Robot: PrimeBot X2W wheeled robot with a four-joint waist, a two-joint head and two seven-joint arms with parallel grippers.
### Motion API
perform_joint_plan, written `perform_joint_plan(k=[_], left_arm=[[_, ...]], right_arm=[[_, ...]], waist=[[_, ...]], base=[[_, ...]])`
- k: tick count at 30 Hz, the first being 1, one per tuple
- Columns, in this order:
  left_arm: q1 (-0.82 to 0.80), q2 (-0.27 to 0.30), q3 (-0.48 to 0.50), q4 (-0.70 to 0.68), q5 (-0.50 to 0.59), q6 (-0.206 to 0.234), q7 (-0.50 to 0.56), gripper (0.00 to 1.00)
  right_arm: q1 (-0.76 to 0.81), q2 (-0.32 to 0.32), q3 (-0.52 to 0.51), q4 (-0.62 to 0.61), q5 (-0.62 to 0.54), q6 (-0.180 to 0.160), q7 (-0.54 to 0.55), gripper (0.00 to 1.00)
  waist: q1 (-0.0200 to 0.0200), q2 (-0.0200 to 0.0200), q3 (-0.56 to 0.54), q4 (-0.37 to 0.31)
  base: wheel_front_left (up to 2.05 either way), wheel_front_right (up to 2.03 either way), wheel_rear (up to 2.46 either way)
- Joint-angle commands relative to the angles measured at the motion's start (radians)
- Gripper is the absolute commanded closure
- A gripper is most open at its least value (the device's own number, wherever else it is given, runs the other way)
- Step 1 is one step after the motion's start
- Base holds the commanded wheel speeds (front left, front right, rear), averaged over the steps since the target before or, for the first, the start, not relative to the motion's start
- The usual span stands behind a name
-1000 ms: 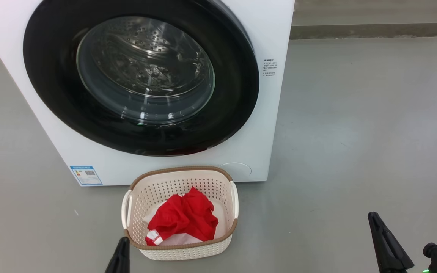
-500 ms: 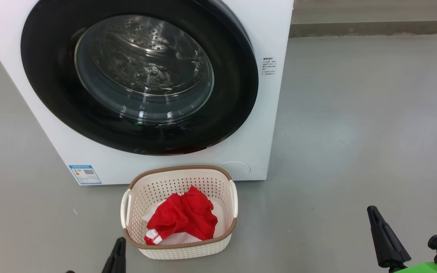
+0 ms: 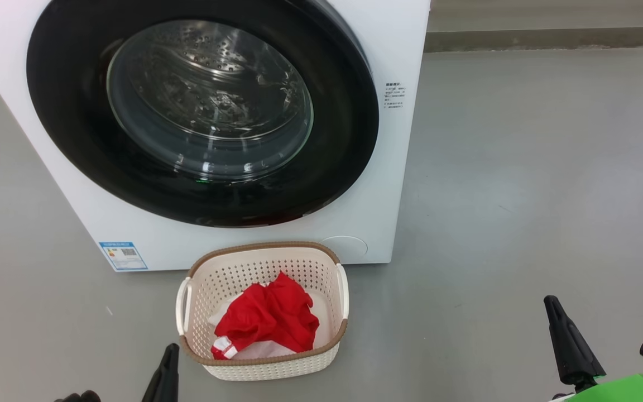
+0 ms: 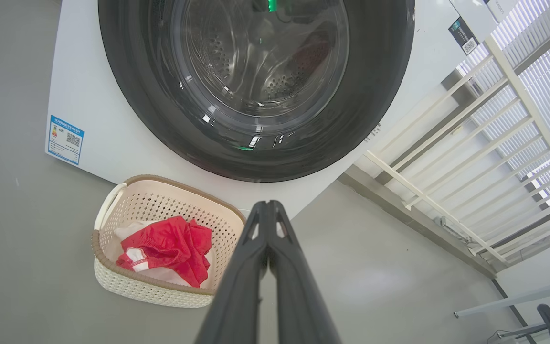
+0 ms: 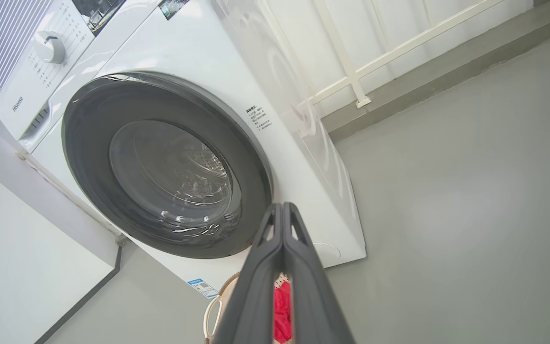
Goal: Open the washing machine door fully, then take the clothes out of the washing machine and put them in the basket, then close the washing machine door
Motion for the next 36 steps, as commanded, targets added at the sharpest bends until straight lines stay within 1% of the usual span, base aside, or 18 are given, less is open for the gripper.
perform_joint_plan(k=[1, 36], left_arm=[[-0.043, 0.005, 0.024, -0.016, -0.018, -0.012, 0.003, 1.00], [-0.115, -0.014, 0.104, 0.073, -0.387, -0.091, 0.087, 1.00]], right_arm=[[-0.046, -0.016, 0.009, -0.018, 0.022, -0.001, 0.005, 1.00], [-0.144, -0.047, 0.030, 0.085, 0.444, -0.003, 0.046, 1.00]], waist=[[0.0000, 0.0000, 0.000, 0.000], [0.0000, 0.0000, 0.013, -0.009]], base=[[0.00, 0.00, 0.00], [0.00, 0.00, 0.00]])
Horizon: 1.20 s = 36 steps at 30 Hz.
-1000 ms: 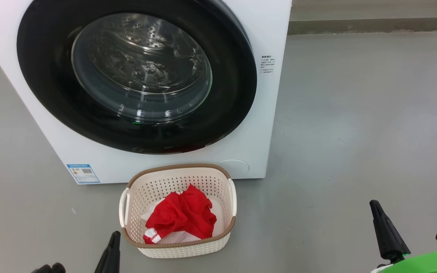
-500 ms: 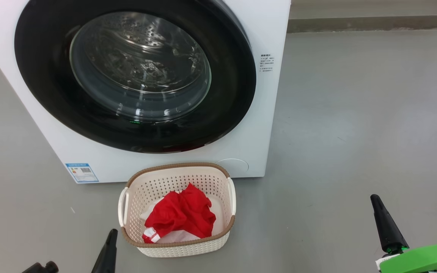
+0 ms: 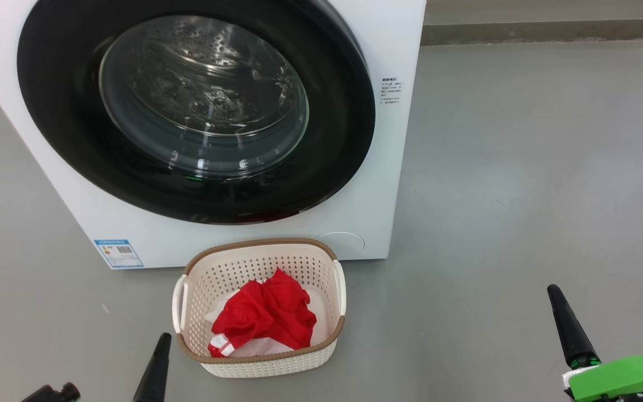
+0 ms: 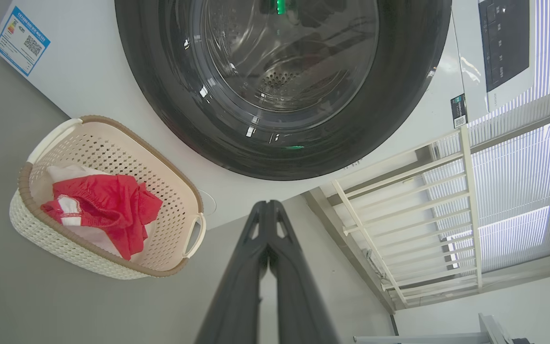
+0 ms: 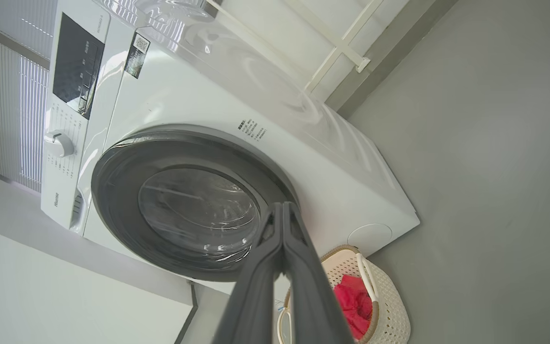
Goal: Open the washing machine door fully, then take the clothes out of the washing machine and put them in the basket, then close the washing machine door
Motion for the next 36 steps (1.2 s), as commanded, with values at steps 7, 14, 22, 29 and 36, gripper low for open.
perform_joint_plan(k=[7, 14, 22, 29, 36], left_arm=[[-0.067, 0.007, 0.051, 0.003, -0.096, -0.027, 0.023, 1.00], [-0.080, 0.004, 0.065, 0.019, -0.159, -0.041, 0.037, 1.00], [-0.096, -0.001, 0.084, 0.039, -0.242, -0.059, 0.057, 1.00], [-0.111, -0.006, 0.101, 0.057, -0.316, -0.074, 0.074, 1.00], [-0.125, -0.011, 0.118, 0.075, -0.388, -0.090, 0.092, 1.00]], right_arm=[[-0.081, -0.026, 0.022, 0.004, 0.112, 0.000, 0.012, 1.00], [-0.098, -0.030, 0.025, 0.021, 0.184, 0.000, 0.019, 1.00], [-0.120, -0.037, 0.029, 0.045, 0.279, 0.000, 0.030, 1.00], [-0.140, -0.042, 0.032, 0.065, 0.363, -0.001, 0.039, 1.00], [-0.160, -0.047, 0.035, 0.086, 0.446, -0.001, 0.048, 1.00]], waist=[[-0.0001, 0.0000, 0.003, -0.002], [-0.0001, 0.0000, 0.005, -0.003], [-0.0001, 0.0000, 0.008, -0.005], [-0.0001, 0.0000, 0.011, -0.007], [-0.0001, 0.0000, 0.013, -0.009]], base=[[0.00, 0.00, 0.00], [0.00, 0.00, 0.00], [0.00, 0.00, 0.00], [0.00, 0.00, 0.00], [0.00, 0.00, 0.00]])
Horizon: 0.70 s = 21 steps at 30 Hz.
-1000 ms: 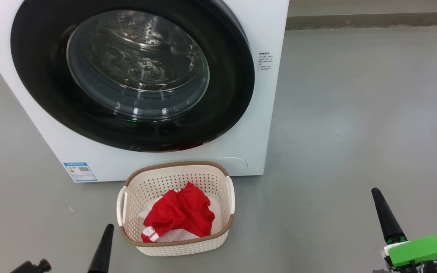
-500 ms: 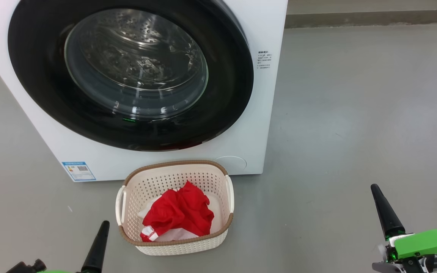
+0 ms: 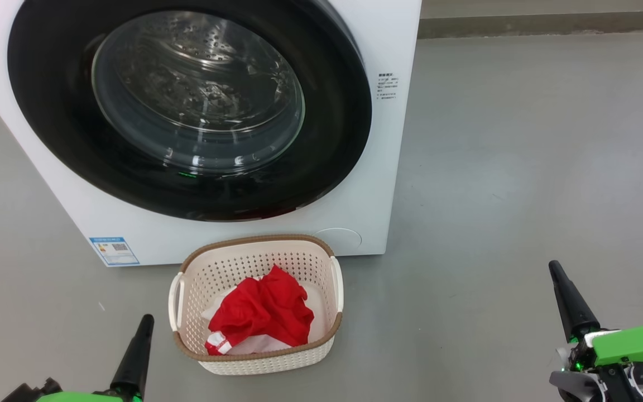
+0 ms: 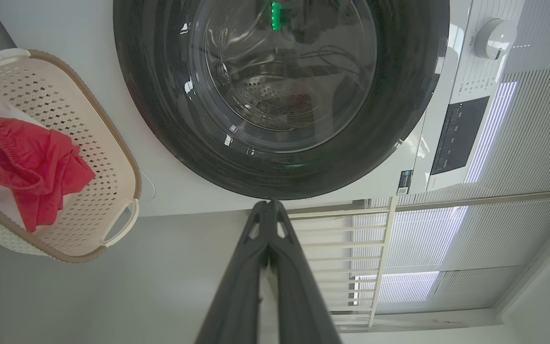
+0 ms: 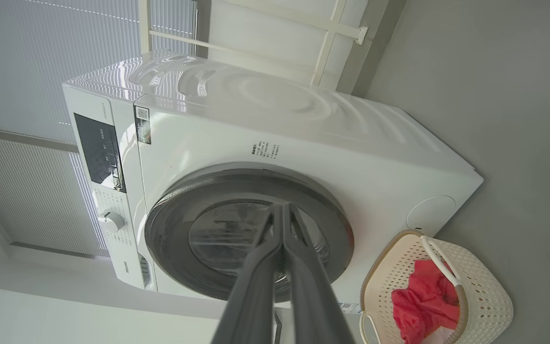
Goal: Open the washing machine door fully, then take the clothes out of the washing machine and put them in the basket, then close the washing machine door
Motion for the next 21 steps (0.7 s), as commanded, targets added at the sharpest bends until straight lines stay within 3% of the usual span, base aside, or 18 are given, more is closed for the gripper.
perform_joint_plan(k=[1, 7, 21], left_arm=[[-0.051, 0.006, 0.040, -0.013, -0.027, -0.015, 0.008, 1.00], [-0.064, 0.002, 0.055, 0.002, -0.090, -0.028, 0.023, 1.00], [-0.064, 0.000, 0.058, 0.003, -0.090, -0.029, 0.025, 1.00]], right_arm=[[-0.050, -0.020, 0.018, -0.017, 0.042, 0.000, 0.006, 1.00], [-0.067, -0.025, 0.021, 0.001, 0.114, -0.001, 0.014, 1.00], [-0.068, -0.022, 0.018, 0.002, 0.113, -0.001, 0.017, 1.00]], waist=[[-0.0001, -0.0001, 0.001, 0.000], [-0.0001, -0.0001, 0.003, -0.002], [-0.0001, -0.0001, 0.003, -0.002]], base=[[0.00, 0.00, 0.00], [0.00, 0.00, 0.00], [0.00, 0.00, 0.00]])
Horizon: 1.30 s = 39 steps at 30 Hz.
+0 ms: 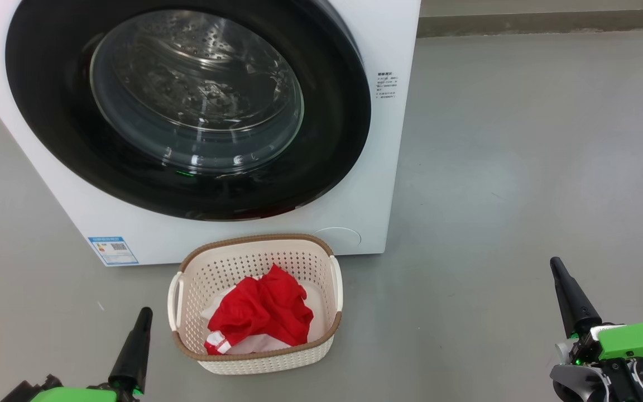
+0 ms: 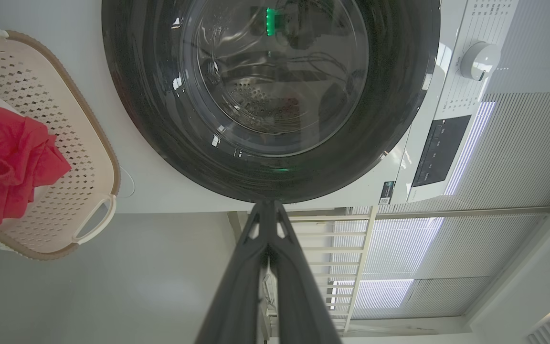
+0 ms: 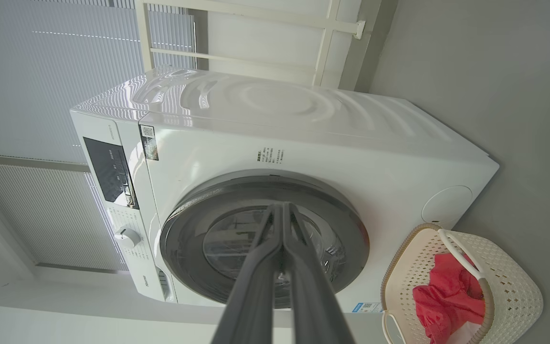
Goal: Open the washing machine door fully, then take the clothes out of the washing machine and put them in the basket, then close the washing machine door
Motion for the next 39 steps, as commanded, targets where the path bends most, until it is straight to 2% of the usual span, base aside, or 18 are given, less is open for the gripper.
perform_joint_plan(k=[1, 39], left_arm=[[-0.042, 0.015, 0.038, -0.021, -0.006, -0.010, 0.007, 1.00], [-0.042, 0.010, 0.045, -0.020, 0.000, -0.010, 0.012, 1.00]], right_arm=[[-0.041, -0.014, 0.016, -0.025, 0.005, 0.000, 0.007, 1.00], [-0.041, -0.008, 0.008, -0.024, -0.002, 0.000, 0.013, 1.00]], waist=[[0.0000, 0.0000, 0.000, 0.000], [0.0000, 0.0000, 0.000, 0.000]], base=[[0.00, 0.00, 0.00], [0.00, 0.00, 0.00]])
